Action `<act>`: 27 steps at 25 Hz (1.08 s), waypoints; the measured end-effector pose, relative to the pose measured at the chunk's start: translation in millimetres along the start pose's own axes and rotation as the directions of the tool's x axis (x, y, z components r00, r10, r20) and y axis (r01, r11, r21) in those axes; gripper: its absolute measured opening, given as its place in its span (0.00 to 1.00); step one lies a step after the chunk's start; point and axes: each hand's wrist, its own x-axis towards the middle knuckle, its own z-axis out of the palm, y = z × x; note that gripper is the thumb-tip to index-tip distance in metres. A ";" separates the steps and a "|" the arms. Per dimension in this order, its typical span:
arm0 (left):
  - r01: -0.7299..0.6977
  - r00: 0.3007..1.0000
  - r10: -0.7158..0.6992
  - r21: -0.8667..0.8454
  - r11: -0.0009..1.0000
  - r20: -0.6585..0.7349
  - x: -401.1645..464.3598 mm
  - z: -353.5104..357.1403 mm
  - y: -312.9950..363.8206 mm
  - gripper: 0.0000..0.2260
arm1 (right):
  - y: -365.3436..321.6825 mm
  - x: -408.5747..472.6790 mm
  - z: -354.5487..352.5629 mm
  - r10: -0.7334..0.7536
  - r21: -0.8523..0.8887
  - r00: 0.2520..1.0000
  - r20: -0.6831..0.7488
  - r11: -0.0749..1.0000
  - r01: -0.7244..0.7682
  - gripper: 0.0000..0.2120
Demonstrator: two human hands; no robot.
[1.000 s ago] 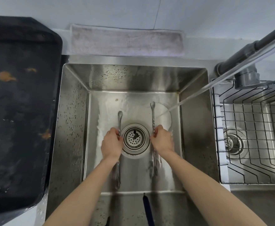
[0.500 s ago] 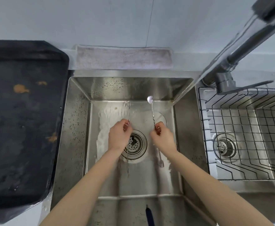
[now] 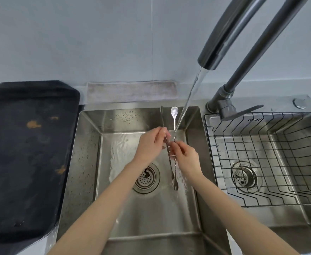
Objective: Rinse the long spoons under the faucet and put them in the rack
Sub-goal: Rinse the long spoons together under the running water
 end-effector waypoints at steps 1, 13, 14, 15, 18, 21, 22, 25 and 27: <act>-0.016 1.000 0.016 0.017 1.000 0.013 1.0 0.5 3.7 0.13 | -1.3 -0.4 -1.9 -0.016 0.004 1.000 -0.008 1.000 0.016 0.11; -0.018 1.000 0.018 0.015 1.000 0.005 -4.5 7.0 20.1 0.10 | 5.0 -14.4 2.6 -0.086 0.199 0.996 0.025 0.977 0.079 0.10; -0.007 1.000 0.007 -0.014 1.000 0.004 -5.6 7.7 22.8 0.10 | 6.8 -15.3 4.1 -0.079 0.231 0.996 0.034 0.971 0.069 0.10; 0.001 1.000 -0.002 -0.054 0.999 -0.016 -5.2 7.6 25.0 0.10 | 8.1 -16.1 4.9 -0.075 0.258 0.996 0.051 0.964 0.059 0.10; -0.003 0.995 -0.015 -0.175 0.985 -0.098 -0.9 3.4 36.5 0.09 | 8.9 -19.9 5.7 -0.102 0.284 0.990 0.102 0.956 0.069 0.10; -0.026 0.988 -0.005 -0.204 0.979 -0.153 1.0 2.0 44.9 0.06 | 3.6 -19.5 6.2 -0.128 0.331 0.984 0.126 0.940 0.080 0.12; -0.043 0.984 0.009 -0.193 0.980 -0.176 1.4 1.9 46.8 0.06 | 2.2 -19.2 6.4 -0.130 0.335 0.983 0.130 0.939 0.080 0.13; -0.097 0.985 0.057 -0.247 0.964 -0.164 1.1 -0.6 51.3 0.07 | 2.4 -19.0 5.5 -0.129 0.309 0.982 0.137 0.948 0.082 0.12; -0.081 0.995 0.057 -0.357 0.931 -0.077 -0.2 -3.9 55.2 0.10 | 5.6 -20.3 3.7 -0.134 0.285 0.982 0.132 0.954 0.092 0.13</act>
